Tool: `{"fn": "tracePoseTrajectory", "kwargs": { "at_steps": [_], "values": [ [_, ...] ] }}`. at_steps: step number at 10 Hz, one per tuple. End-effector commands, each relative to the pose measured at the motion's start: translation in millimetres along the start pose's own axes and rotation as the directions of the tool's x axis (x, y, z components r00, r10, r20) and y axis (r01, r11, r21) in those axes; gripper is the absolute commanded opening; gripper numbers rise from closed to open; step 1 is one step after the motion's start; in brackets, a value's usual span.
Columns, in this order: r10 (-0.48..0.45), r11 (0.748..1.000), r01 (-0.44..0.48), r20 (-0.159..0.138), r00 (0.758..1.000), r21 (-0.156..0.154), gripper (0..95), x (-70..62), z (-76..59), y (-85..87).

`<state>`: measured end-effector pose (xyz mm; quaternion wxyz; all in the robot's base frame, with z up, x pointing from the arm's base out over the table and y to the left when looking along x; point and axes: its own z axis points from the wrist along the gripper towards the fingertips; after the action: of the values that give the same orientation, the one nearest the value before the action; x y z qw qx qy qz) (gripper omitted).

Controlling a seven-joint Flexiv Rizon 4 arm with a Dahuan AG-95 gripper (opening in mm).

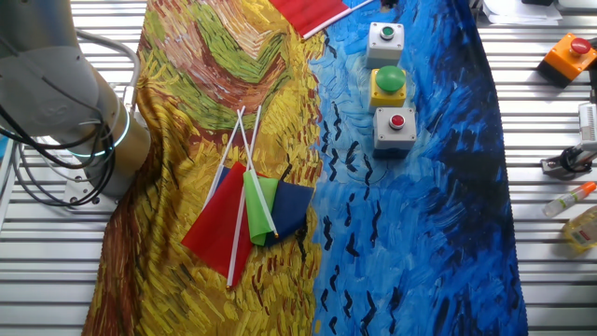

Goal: Press three buttons from left to right in sequence

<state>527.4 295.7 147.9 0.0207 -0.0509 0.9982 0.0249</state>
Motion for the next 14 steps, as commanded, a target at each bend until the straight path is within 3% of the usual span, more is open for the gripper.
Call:
{"fn": "tracePoseTrajectory", "kwargs": {
  "at_steps": [1,5,6,9,10,14],
  "values": [
    [0.013,1.0,-0.013,-0.006,1.0,-0.001,38.0,3.7,-4.3,-1.0],
    [0.016,1.0,-0.016,-0.012,1.0,0.001,38.0,6.1,-7.3,-1.8],
    [0.016,1.0,-0.016,-0.019,1.0,0.004,19.0,6.9,-8.0,-2.4],
    [0.019,1.0,-0.019,-0.022,1.0,0.006,19.0,7.1,-8.2,-2.3],
    [0.019,1.0,-0.018,-0.025,1.0,0.008,0.0,7.1,-8.3,-2.2],
    [0.01,1.0,-0.01,-0.031,0.999,0.004,0.0,7.3,-9.3,-1.5]
  ]
}}
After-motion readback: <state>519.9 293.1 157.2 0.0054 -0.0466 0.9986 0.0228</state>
